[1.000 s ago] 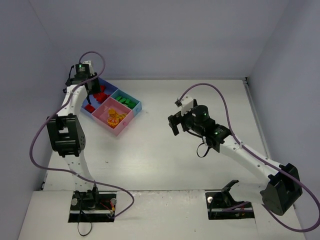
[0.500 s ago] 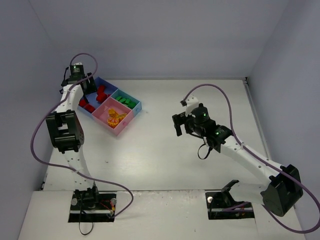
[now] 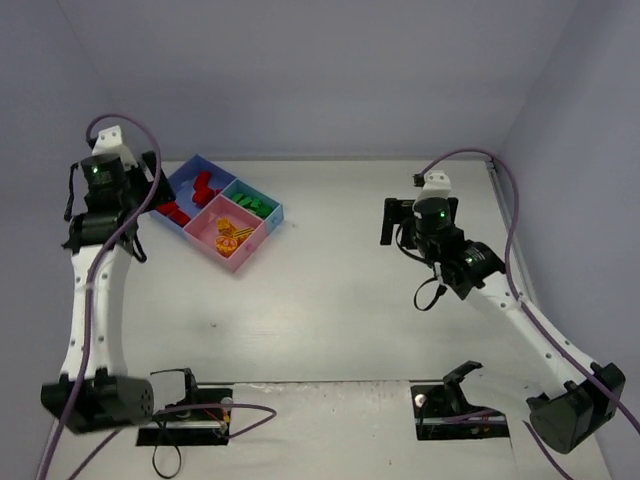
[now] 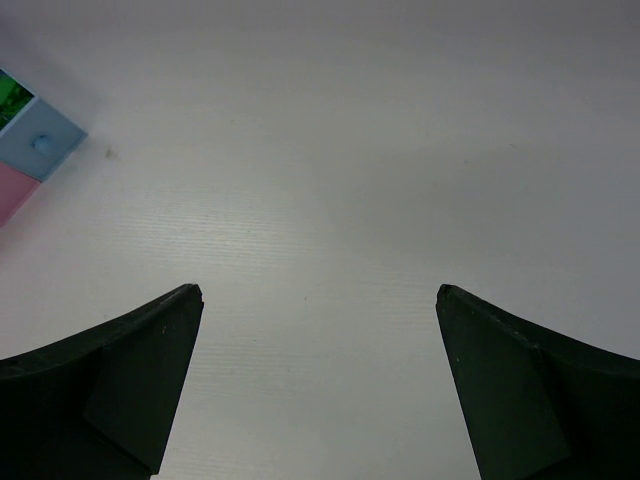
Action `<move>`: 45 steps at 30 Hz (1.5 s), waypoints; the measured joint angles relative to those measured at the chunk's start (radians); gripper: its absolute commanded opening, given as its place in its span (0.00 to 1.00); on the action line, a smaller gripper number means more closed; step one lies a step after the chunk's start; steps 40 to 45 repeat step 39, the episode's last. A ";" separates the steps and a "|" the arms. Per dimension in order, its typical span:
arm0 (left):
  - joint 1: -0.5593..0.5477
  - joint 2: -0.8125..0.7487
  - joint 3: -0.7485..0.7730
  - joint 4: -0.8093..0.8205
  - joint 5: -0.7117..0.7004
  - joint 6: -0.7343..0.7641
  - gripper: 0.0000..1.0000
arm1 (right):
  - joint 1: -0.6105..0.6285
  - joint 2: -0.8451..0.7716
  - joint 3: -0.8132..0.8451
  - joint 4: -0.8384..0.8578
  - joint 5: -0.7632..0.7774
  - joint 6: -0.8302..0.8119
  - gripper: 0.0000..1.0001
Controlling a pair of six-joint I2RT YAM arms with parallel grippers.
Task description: Sort the legos into containers by color
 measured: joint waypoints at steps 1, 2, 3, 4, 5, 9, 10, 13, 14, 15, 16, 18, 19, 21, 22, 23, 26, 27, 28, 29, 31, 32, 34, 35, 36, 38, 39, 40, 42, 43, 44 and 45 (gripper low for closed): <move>0.000 -0.079 -0.037 -0.013 0.006 0.000 0.77 | -0.003 -0.023 0.004 -0.012 -0.001 0.002 1.00; 0.000 -0.148 -0.070 -0.031 0.012 0.001 0.77 | -0.003 -0.054 0.004 -0.026 -0.001 0.004 1.00; 0.000 -0.205 -0.095 -0.049 0.013 0.001 0.77 | -0.003 -0.089 0.004 -0.039 -0.002 0.005 1.00; 0.000 -0.270 -0.124 -0.072 0.013 0.003 0.78 | -0.003 -0.127 0.005 -0.051 -0.002 0.008 1.00; 0.000 -0.321 -0.150 -0.085 0.010 0.004 0.78 | -0.003 -0.161 0.005 -0.058 -0.002 0.008 1.00; -0.001 -0.473 -0.246 -0.185 -0.015 0.003 0.78 | -0.003 -0.283 0.006 -0.087 0.014 0.006 1.00; -0.001 -0.502 -0.261 -0.209 -0.021 -0.001 0.79 | -0.003 -0.305 0.006 -0.094 0.021 0.003 1.00; -0.003 -0.557 -0.310 -0.252 -0.033 -0.021 0.79 | -0.003 -0.351 0.006 -0.106 0.043 -0.007 1.00; -0.006 -0.570 -0.323 -0.263 -0.034 -0.027 0.79 | -0.003 -0.359 0.006 -0.110 0.053 -0.013 1.00; -0.008 -0.583 -0.336 -0.270 -0.035 -0.036 0.79 | -0.003 -0.366 0.005 -0.115 0.065 -0.019 1.00; -0.008 -0.595 -0.350 -0.274 -0.036 -0.043 0.79 | -0.002 -0.371 0.005 -0.119 0.077 -0.024 1.00; -0.012 -0.618 -0.371 -0.286 -0.037 -0.055 0.79 | 0.003 -0.388 0.002 -0.131 0.099 -0.031 1.00; -0.014 -0.630 -0.376 -0.293 -0.038 -0.060 0.79 | 0.005 -0.398 -0.001 -0.136 0.109 -0.032 1.00; -0.019 -0.655 -0.379 -0.302 -0.041 -0.070 0.79 | 0.005 -0.425 -0.009 -0.141 0.119 -0.034 1.00; -0.022 -0.669 -0.379 -0.303 -0.042 -0.073 0.79 | 0.005 -0.441 -0.014 -0.143 0.124 -0.034 1.00; -0.024 -0.686 -0.380 -0.303 -0.042 -0.076 0.79 | 0.005 -0.459 -0.020 -0.145 0.125 -0.034 1.00; -0.028 -0.740 -0.385 -0.306 -0.042 -0.085 0.79 | 0.014 -0.517 -0.036 -0.155 0.135 -0.034 1.00; -0.028 -0.756 -0.385 -0.306 -0.043 -0.089 0.79 | 0.019 -0.533 -0.042 -0.156 0.140 -0.034 1.00; -0.028 -0.771 -0.385 -0.306 -0.044 -0.093 0.79 | 0.024 -0.546 -0.047 -0.158 0.142 -0.034 1.00; -0.028 -0.783 -0.385 -0.307 -0.045 -0.096 0.79 | 0.029 -0.557 -0.051 -0.162 0.144 -0.034 1.00; -0.028 -0.797 -0.385 -0.307 -0.052 -0.101 0.79 | 0.040 -0.572 -0.061 -0.164 0.151 -0.034 1.00; -0.028 -0.800 -0.385 -0.307 -0.055 -0.103 0.79 | 0.046 -0.576 -0.066 -0.165 0.154 -0.034 1.00; -0.028 -0.799 -0.385 -0.308 -0.060 -0.106 0.79 | 0.061 -0.582 -0.075 -0.167 0.161 -0.034 1.00; -0.028 -0.798 -0.385 -0.310 -0.063 -0.108 0.79 | 0.069 -0.583 -0.078 -0.169 0.165 -0.034 1.00; -0.028 -0.796 -0.385 -0.312 -0.064 -0.111 0.79 | 0.077 -0.584 -0.082 -0.169 0.169 -0.034 1.00; -0.028 -0.793 -0.385 -0.316 -0.066 -0.118 0.79 | 0.092 -0.588 -0.090 -0.171 0.175 -0.034 1.00; -0.028 -0.793 -0.385 -0.317 -0.068 -0.119 0.79 | 0.098 -0.591 -0.093 -0.173 0.178 -0.034 1.00; -0.028 -0.793 -0.385 -0.317 -0.068 -0.119 0.79 | 0.098 -0.591 -0.093 -0.173 0.178 -0.034 1.00; -0.028 -0.793 -0.385 -0.317 -0.068 -0.119 0.79 | 0.098 -0.591 -0.093 -0.173 0.178 -0.034 1.00; -0.028 -0.793 -0.385 -0.317 -0.068 -0.119 0.79 | 0.098 -0.591 -0.093 -0.173 0.178 -0.034 1.00; -0.028 -0.793 -0.385 -0.317 -0.068 -0.119 0.79 | 0.098 -0.591 -0.093 -0.173 0.178 -0.034 1.00; -0.028 -0.793 -0.385 -0.317 -0.068 -0.119 0.79 | 0.098 -0.591 -0.093 -0.173 0.178 -0.034 1.00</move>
